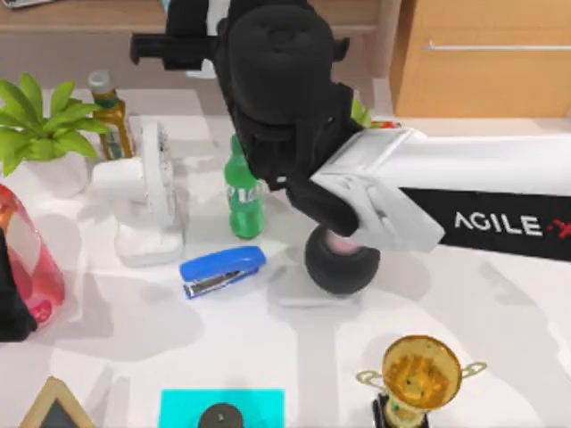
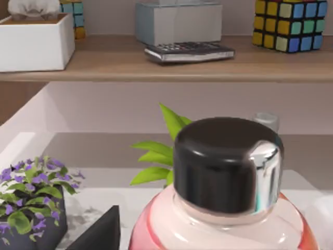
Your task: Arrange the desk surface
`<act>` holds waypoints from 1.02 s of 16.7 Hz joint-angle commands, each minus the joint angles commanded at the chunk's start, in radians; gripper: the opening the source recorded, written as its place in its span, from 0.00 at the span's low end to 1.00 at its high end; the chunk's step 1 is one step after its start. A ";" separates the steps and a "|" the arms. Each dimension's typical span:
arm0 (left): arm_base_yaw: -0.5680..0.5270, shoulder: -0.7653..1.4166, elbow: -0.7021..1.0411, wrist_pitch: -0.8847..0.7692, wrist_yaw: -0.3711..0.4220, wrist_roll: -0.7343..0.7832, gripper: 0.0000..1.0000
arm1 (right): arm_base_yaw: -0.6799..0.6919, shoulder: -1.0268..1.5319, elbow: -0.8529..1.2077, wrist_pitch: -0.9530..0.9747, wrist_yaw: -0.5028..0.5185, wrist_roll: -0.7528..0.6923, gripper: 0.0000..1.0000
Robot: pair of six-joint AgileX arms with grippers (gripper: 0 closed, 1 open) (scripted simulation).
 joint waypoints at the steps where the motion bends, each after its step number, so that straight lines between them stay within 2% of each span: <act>1: 0.000 0.000 0.000 0.000 0.000 0.000 1.00 | -0.005 -0.048 -0.027 0.011 -0.031 0.043 0.00; 4: 0.000 0.000 0.000 0.000 0.000 0.000 1.00 | -0.068 -0.201 -0.091 0.048 -0.130 0.178 0.00; 8: 0.000 0.000 0.000 0.000 0.000 0.000 1.00 | -0.277 -0.390 -0.156 0.096 -0.268 0.362 0.00; 17: 0.000 0.000 0.000 0.000 0.000 0.000 1.00 | -1.033 -0.584 -0.338 0.123 -0.553 0.731 0.00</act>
